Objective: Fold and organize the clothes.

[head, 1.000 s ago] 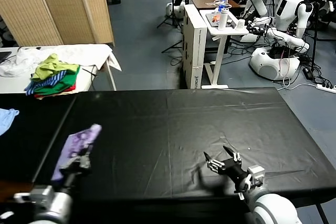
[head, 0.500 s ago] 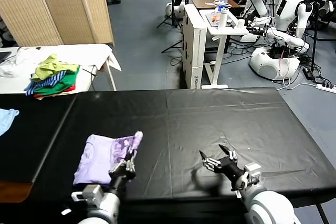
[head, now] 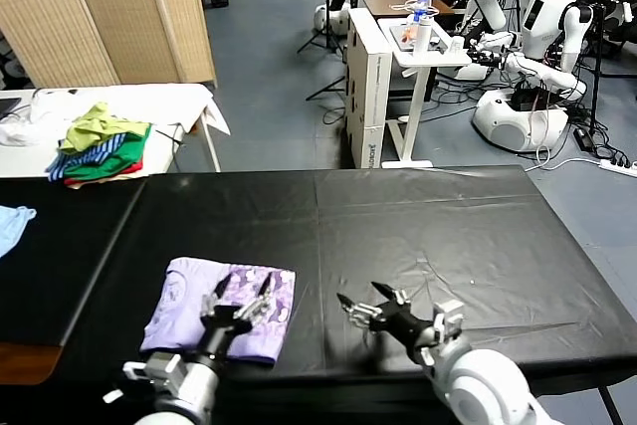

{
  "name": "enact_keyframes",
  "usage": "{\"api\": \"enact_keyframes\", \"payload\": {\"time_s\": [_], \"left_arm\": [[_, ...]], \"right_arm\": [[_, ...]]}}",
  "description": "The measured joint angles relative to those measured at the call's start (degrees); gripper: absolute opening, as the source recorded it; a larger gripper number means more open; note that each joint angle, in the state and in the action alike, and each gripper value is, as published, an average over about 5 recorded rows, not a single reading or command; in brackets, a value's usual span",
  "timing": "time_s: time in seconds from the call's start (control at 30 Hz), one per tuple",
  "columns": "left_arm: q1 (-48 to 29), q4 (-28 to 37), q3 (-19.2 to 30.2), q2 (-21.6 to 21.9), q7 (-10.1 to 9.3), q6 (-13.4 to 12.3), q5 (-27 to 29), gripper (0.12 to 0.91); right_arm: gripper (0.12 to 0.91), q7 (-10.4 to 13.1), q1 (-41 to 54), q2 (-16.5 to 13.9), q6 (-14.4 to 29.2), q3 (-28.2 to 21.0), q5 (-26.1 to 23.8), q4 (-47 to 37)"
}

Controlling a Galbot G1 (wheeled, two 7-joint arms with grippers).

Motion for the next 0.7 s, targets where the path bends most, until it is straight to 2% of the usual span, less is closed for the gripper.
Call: {"api": "enact_keyframes", "payload": {"time_s": [0.1,0.37,0.5,0.63,0.7], "left_arm": [[0.0,0.4,-1.7,0.7,-0.12,-1.1,1.1,0.893],[1.3,1.1,-2.9,-0.6,-0.01,-2.7,4.1,0.907],[1.6,1.3,-3.1,-1.5,-0.03,-2.9,4.7,0.907],[2.1,1.5,-3.4,-1.9,-0.15,-3.4,5.2,0.907],[2.2,1.5,-3.7,-2.1,-0.27,-3.7,5.4,0.907]], "right_arm": [[0.907,2.8,2.2,0.9,0.1,-4.0,1.0,-1.4],[0.907,8.8,7.0,5.5,0.3,-13.9,1.8,-5.6],[0.907,10.0,8.4,8.3,0.5,-17.5,0.4,-7.4],[0.907,10.3,9.0,10.4,0.6,-19.6,-1.0,-8.8],[0.883,10.3,9.1,11.2,0.6,-20.2,-1.7,-9.3]]}}
